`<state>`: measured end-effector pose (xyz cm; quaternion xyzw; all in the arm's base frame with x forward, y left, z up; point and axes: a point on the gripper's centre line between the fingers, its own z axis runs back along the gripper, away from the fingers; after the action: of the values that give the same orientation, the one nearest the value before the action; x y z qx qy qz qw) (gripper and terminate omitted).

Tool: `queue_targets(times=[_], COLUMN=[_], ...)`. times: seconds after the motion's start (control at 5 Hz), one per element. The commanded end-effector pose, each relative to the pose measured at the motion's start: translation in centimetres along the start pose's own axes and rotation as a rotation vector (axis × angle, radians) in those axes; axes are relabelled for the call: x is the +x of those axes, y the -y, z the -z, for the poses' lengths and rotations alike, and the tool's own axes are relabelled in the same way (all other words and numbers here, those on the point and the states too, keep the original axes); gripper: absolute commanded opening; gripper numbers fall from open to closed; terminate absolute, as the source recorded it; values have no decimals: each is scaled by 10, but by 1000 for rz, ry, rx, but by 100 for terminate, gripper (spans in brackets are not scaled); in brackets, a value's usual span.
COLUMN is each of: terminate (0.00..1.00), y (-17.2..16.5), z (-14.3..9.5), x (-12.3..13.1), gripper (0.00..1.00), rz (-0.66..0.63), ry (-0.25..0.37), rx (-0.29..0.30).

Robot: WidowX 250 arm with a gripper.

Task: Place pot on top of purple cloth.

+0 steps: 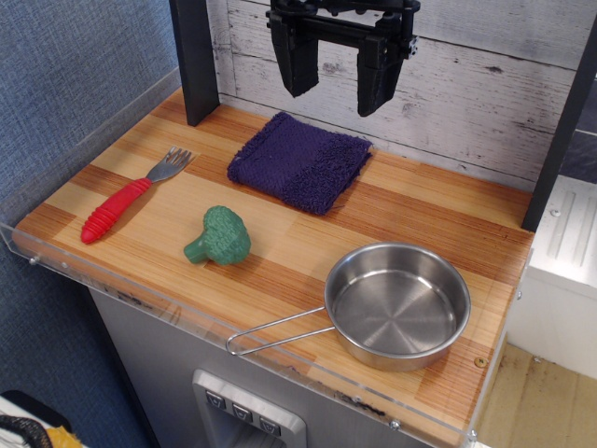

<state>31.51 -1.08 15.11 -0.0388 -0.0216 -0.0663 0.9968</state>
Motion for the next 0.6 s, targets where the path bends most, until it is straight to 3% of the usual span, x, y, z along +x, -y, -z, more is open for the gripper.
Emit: queue_targets(times=[0.0, 0.2, 0.4], terminate=[0, 0, 0], y=[0, 26, 51], z=[0, 17, 41], x=[0, 5, 13], gripper=[100, 100, 100], rz=[0, -8, -8], ry=[0, 21, -6], rx=[0, -44, -66])
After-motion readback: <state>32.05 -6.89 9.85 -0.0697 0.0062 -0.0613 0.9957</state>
